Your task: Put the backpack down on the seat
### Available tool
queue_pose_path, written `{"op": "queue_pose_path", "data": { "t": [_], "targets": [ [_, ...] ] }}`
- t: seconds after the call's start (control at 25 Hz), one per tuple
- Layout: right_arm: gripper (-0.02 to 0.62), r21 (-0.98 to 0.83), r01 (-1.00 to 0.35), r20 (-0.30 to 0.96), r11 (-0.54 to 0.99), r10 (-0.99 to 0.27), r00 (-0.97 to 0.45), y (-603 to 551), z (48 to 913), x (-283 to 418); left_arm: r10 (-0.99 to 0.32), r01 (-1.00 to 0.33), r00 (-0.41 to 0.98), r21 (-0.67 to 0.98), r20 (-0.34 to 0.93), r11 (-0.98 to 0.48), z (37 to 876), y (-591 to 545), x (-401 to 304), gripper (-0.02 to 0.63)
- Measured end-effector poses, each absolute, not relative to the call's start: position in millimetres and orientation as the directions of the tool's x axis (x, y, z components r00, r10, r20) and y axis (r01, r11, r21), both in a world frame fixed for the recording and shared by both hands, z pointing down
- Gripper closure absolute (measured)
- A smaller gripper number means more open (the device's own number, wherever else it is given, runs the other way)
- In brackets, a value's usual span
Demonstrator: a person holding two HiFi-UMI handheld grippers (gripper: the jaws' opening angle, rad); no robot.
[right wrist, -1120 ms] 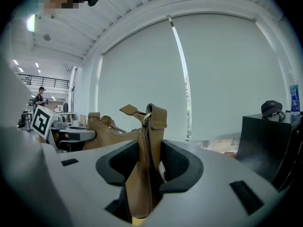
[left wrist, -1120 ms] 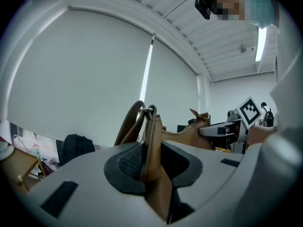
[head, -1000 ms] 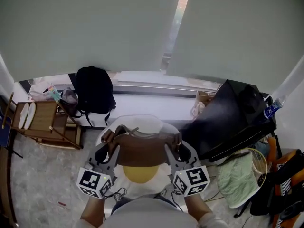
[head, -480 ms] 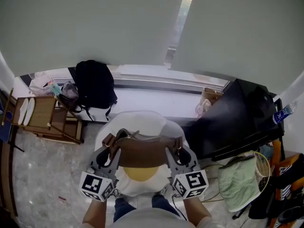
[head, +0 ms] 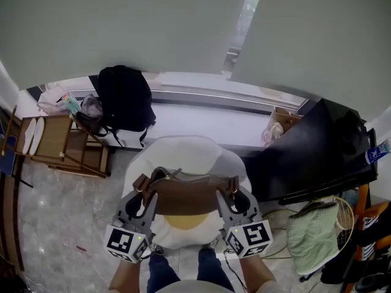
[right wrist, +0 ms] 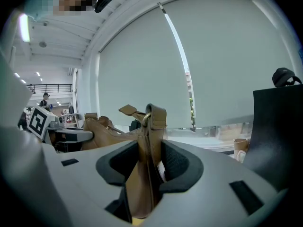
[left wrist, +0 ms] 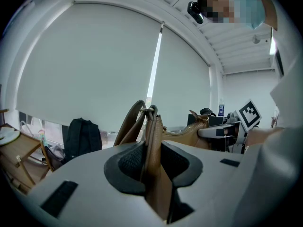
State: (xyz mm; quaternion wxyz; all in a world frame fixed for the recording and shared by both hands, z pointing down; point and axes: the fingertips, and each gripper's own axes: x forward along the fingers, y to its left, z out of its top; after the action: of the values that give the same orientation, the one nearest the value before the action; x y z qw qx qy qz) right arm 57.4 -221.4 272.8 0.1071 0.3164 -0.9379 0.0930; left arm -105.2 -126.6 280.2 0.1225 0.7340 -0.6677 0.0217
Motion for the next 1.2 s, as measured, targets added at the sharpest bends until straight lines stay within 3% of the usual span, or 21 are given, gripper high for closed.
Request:
{"op": "queue_pose_path", "data": {
  "t": [1.2],
  "targets": [
    [0.426, -0.115, -0.610, 0.328, 0.784, -0.550, -0.768, -271.1, 415.7, 37.3, -0.952, -0.980, 0.113, 0.192, 0.284, -0.059, 421.7, -173.4, -122.7, 0.497]
  ]
}}
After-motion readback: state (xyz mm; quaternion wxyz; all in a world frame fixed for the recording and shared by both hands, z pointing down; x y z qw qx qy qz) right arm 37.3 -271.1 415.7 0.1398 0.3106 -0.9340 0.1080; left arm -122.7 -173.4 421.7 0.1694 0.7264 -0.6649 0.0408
